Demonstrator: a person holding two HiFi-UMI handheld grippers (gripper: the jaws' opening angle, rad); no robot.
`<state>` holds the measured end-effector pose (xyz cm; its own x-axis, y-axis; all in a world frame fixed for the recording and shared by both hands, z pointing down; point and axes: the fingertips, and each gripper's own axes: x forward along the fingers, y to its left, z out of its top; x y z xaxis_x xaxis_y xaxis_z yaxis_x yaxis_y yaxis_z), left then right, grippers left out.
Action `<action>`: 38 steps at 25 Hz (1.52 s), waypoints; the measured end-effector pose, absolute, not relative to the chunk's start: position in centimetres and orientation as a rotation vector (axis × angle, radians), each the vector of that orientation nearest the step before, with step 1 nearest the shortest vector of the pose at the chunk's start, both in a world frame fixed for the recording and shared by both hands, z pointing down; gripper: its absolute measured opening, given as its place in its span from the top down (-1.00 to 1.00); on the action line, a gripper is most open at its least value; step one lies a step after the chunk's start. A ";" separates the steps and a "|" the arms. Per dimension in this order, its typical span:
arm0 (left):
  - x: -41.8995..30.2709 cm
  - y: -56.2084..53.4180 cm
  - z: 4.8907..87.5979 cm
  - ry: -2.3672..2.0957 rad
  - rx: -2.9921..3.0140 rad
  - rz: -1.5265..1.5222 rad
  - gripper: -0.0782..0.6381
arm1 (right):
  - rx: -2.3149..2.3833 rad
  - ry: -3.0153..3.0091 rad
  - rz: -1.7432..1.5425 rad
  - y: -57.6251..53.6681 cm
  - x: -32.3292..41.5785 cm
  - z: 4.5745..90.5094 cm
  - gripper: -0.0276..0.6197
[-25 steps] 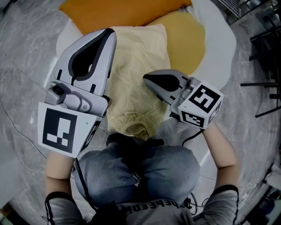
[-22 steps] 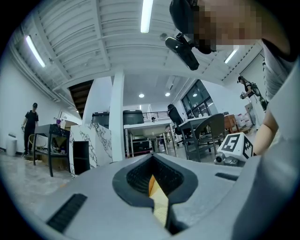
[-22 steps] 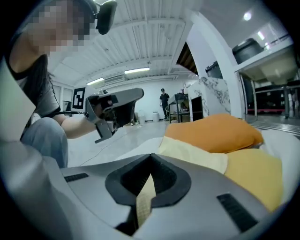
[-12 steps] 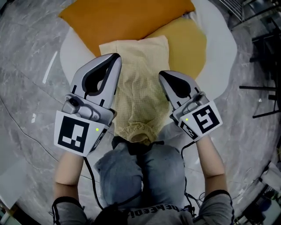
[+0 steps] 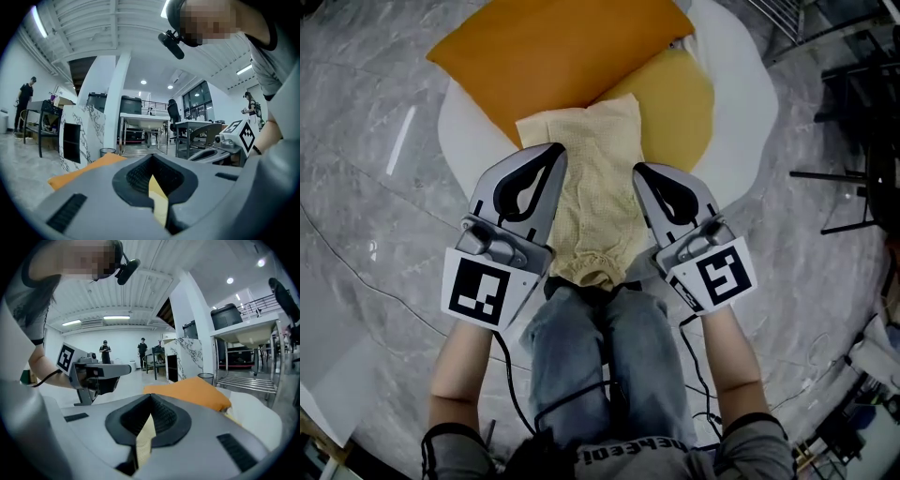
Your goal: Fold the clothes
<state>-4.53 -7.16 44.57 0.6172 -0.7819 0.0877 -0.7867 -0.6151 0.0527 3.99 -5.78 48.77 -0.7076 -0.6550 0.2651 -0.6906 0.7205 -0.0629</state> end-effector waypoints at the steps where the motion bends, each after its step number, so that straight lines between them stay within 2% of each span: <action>1: -4.5 -7.0 43.7 -1.324 2.752 0.084 0.77 | 1.065 -2.692 0.231 -5.6 3.9 47.9 0.91; 6: -5.1 -7.4 42.2 -1.307 2.785 0.071 0.77 | 1.023 -2.694 0.244 -5.2 3.8 46.1 0.91; 14: -10.1 -8.4 47.3 -1.415 2.732 0.149 0.77 | 0.980 -2.733 0.302 -8.0 2.1 49.9 0.91; 19: -11.9 -8.0 47.4 -1.485 2.635 0.127 0.77 | 0.897 -2.741 0.312 -7.4 1.4 50.1 0.91; 38: -8.6 -5.6 35.2 -1.467 2.630 0.123 0.77 | 1.032 -2.717 0.380 -4.9 4.5 40.2 0.91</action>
